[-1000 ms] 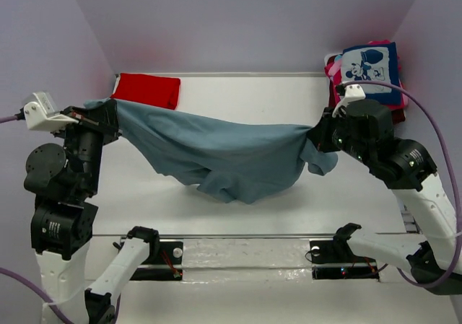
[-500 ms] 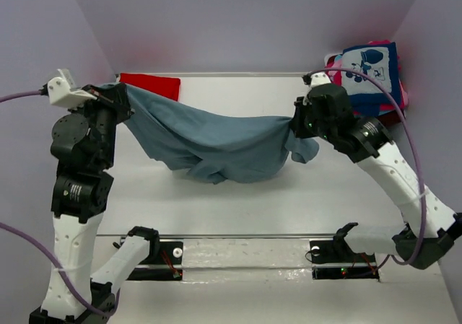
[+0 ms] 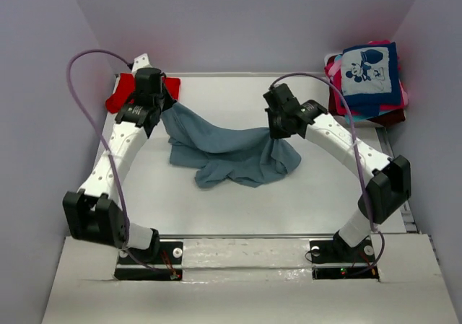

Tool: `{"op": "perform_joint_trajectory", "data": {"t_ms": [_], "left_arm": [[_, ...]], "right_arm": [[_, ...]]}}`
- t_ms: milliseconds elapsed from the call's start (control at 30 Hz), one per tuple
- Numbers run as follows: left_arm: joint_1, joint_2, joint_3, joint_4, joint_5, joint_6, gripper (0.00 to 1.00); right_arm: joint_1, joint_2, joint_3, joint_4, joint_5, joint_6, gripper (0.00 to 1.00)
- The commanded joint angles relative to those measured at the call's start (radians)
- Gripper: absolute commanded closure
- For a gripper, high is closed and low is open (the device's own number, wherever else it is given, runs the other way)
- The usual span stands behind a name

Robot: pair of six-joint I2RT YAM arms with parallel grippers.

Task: Fold and stack the t-shirts
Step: Flatten out the tshirt

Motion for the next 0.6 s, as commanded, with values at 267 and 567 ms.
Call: {"op": "perform_joint_trajectory", "data": {"t_ms": [267, 567], "left_arm": [[-0.001, 0.353, 0.135, 0.011, 0.099, 0.003, 0.94], [0.009, 0.553, 0.245, 0.021, 0.146, -0.008, 0.94]], "right_arm": [[-0.257, 0.317, 0.419, 0.022, -0.028, 0.009, 0.93], [-0.291, 0.616, 0.720, -0.105, -0.134, 0.029, 0.93]]}}
